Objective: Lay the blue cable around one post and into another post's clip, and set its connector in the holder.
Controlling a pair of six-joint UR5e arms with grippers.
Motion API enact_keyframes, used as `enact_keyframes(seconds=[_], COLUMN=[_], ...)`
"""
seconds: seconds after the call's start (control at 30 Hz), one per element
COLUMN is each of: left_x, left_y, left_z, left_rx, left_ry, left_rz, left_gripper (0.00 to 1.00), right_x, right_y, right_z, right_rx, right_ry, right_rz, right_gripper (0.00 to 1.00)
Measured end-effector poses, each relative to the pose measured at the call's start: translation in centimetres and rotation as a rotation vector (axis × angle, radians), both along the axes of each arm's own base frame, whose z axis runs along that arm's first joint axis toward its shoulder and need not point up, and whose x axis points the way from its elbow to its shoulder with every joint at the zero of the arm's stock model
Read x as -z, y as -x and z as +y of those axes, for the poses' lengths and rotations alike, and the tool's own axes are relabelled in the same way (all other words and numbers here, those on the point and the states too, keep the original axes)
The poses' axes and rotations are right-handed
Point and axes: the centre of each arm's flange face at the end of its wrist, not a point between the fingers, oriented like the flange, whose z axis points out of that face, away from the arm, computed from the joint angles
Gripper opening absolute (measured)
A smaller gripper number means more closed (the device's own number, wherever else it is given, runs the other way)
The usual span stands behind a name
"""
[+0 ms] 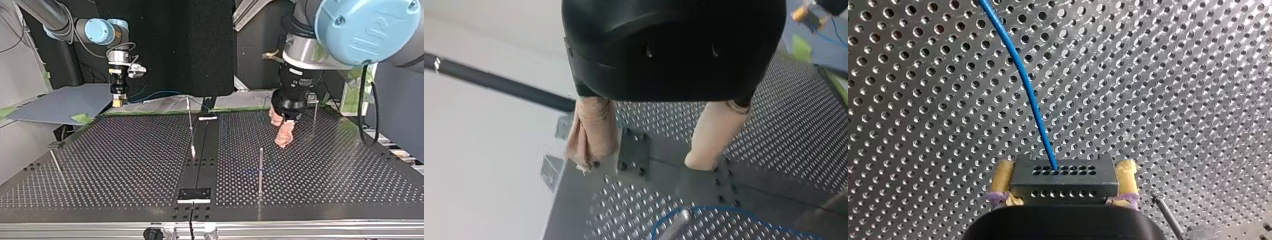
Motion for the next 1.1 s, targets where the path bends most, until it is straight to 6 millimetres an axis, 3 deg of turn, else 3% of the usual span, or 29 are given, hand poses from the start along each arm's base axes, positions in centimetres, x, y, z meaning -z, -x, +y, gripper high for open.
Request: enact_keyframes(seconds=[0.2, 0.47, 1.1], left_x=[0.5, 3.6, 16.5], left_y=[1.2, 0.7, -1.5], left_z=[-0.4, -1.2, -5.1], left_rx=[0.023, 0.034, 0.068], left_ry=[0.016, 0.037, 0.049], left_rz=[-0.029, -0.015, 0.138], left_gripper=[1.0, 1.0, 1.0], right_x=[0.1, 0.4, 0.5], right_y=[0.0, 0.1, -0.6], right_z=[0.1, 0.3, 0.9], right_rx=[0.006, 0.016, 0.017], right_ry=[0.001, -0.008, -0.026], right_rz=[0.036, 0.089, 0.096], right_gripper=[0.03, 0.03, 0.03])
